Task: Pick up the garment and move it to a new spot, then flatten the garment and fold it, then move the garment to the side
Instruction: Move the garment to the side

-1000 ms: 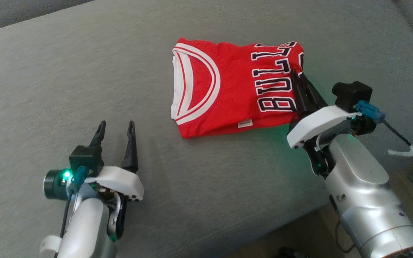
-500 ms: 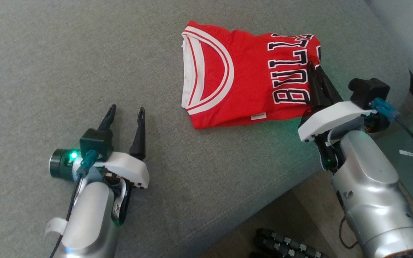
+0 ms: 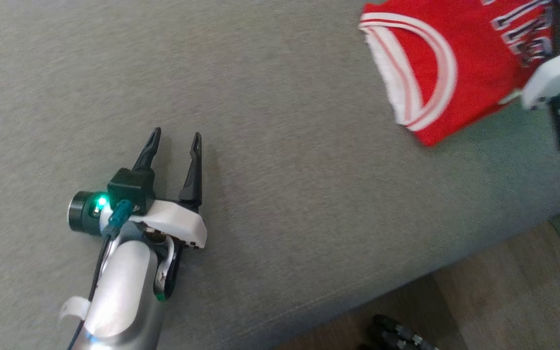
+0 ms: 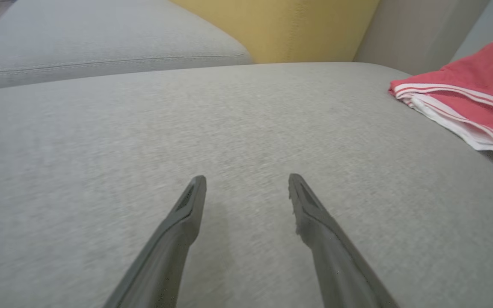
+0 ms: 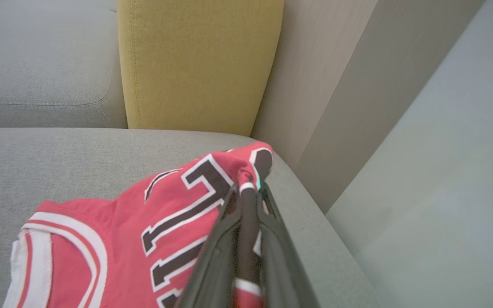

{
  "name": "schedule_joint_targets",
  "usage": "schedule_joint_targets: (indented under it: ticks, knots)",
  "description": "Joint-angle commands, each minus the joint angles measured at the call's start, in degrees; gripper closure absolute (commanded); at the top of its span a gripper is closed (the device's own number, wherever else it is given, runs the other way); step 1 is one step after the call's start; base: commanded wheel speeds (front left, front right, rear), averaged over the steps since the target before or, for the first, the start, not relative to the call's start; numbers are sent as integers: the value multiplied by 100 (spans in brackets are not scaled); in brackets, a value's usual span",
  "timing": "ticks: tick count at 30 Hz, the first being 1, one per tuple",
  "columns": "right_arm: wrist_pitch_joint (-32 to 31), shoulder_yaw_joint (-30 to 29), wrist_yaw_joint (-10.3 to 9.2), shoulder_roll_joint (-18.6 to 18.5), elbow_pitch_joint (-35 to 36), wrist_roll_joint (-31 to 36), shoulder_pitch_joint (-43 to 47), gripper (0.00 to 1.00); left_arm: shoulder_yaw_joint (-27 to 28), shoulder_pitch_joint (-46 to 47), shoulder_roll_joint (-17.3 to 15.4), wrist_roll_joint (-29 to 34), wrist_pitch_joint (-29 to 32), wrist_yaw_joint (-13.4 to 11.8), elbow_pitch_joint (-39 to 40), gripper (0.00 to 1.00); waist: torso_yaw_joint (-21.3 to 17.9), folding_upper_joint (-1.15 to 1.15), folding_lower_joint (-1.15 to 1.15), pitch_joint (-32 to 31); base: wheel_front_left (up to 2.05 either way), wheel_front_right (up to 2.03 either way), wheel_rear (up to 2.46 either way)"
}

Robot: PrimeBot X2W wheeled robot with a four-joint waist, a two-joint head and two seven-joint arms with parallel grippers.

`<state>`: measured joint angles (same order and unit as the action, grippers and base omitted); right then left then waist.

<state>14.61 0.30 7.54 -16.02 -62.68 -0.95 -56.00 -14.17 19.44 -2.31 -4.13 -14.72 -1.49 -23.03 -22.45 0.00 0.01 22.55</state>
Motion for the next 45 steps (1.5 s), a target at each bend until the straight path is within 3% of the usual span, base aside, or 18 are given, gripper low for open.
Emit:
schedule_joint_targets:
  ticks: [1,9,23,24,26,35,45]
  knots:
    - [-13,-46,-5,-178,68,139,-178,100,146,24,-60,-33,-28,-35,146,0,305,0,-1,36,0,0,0]
    - [-36,-816,-5,-584,-171,1184,-431,100,18,-51,-58,-180,-28,-117,231,0,634,0,-1,9,0,0,0]
    - [-6,-2143,-5,-455,63,2178,-307,100,45,-20,-57,-221,-28,-171,209,0,686,0,-1,-25,0,0,0]
    - [-1,-2199,-5,-418,88,2225,-305,79,48,-25,-57,-227,-28,-172,201,0,699,0,-1,-32,0,0,0]
    - [7,-2286,-5,-342,111,2299,-306,0,53,-31,-57,-234,-28,-181,199,0,722,0,-1,-34,0,0,0]
    - [36,-1953,-5,172,502,2076,-358,0,215,-143,-57,-344,-28,-281,259,0,866,0,-1,-230,0,0,0]
    - [38,-700,-5,857,1735,488,717,0,406,-395,-57,-563,-28,-442,315,0,1434,0,-1,-760,0,0,0]
